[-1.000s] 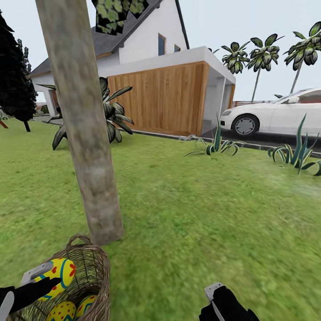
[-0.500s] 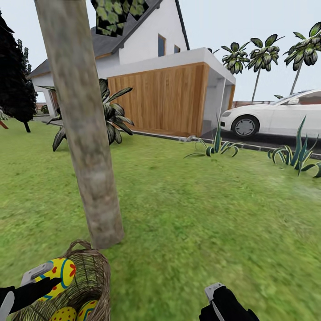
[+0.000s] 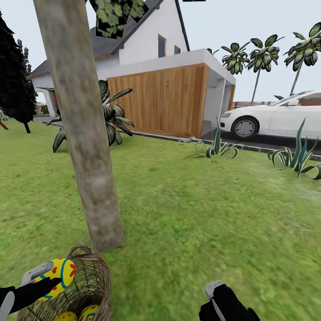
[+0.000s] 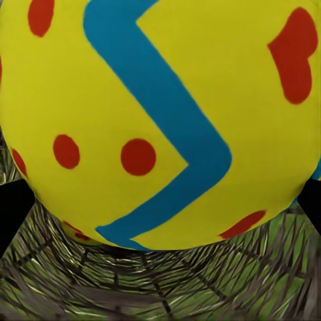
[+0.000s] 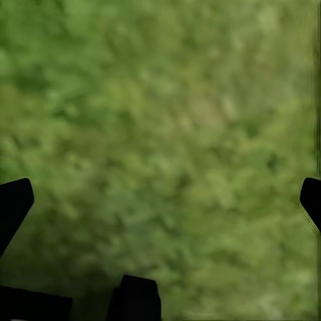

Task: Take the three Easter eggs out of the wicker basket on the lawn in the garden, then place them on the lawn next to a single tree (choose any tree) so that all three eggs are next to the same tree and none are left in the basket.

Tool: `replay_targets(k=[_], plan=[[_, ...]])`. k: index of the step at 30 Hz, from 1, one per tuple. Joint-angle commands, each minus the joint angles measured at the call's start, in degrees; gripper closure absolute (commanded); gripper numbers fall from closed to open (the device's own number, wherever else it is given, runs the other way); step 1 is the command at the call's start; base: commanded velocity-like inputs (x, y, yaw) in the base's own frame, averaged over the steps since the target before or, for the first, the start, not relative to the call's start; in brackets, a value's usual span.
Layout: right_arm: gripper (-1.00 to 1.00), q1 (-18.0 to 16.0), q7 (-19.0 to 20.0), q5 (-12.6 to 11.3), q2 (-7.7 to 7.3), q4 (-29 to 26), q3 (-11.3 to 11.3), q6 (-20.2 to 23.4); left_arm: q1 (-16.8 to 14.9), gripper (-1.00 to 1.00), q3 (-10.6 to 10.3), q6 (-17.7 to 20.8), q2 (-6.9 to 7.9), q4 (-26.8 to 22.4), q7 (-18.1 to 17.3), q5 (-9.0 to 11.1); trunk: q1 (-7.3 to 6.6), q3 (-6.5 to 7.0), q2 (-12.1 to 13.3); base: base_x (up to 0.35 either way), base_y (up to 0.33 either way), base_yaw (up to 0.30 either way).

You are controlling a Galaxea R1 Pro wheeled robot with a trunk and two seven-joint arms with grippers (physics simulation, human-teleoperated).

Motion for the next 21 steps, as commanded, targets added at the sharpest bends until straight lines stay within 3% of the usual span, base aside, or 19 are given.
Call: replay_targets(k=[1, 6, 14, 21], plan=[[-1.0, 0.0, 0.5, 0.6, -0.07, -0.3, 0.0, 0.3, 0.0, 1.0, 0.1, 0.3, -0.01, 0.0, -0.4, -0.2, -0.24, 0.12, 0.4, 0.0, 0.0, 0.0], [-1.0, 0.0, 0.6, 1.1, -0.67, -4.2, 0.0, 0.7, 0.0, 1.0, 0.0, 0.3, -0.03, 0.2, -0.4, -0.2, -1.33, 1.0, 2.4, 0.0, 0.0, 0.0], [-1.0, 0.0, 0.5, 1.2, -0.6, -4.3, 0.1, 0.8, 0.0, 1.0, 0.0, 0.3, -0.8, 0.2, -0.4, -0.2, -3.09, 2.44, 5.6, 0.0, 0.0, 0.007], [-1.0, 0.0, 0.2, 1.4, -0.58, -4.2, 0.1, 0.7, 0.0, 1.0, 0.0, 0.3, -0.76, 0.0, -0.4, -0.2, -4.63, 3.7, 8.4, 0.0, 0.0, 0.272]])
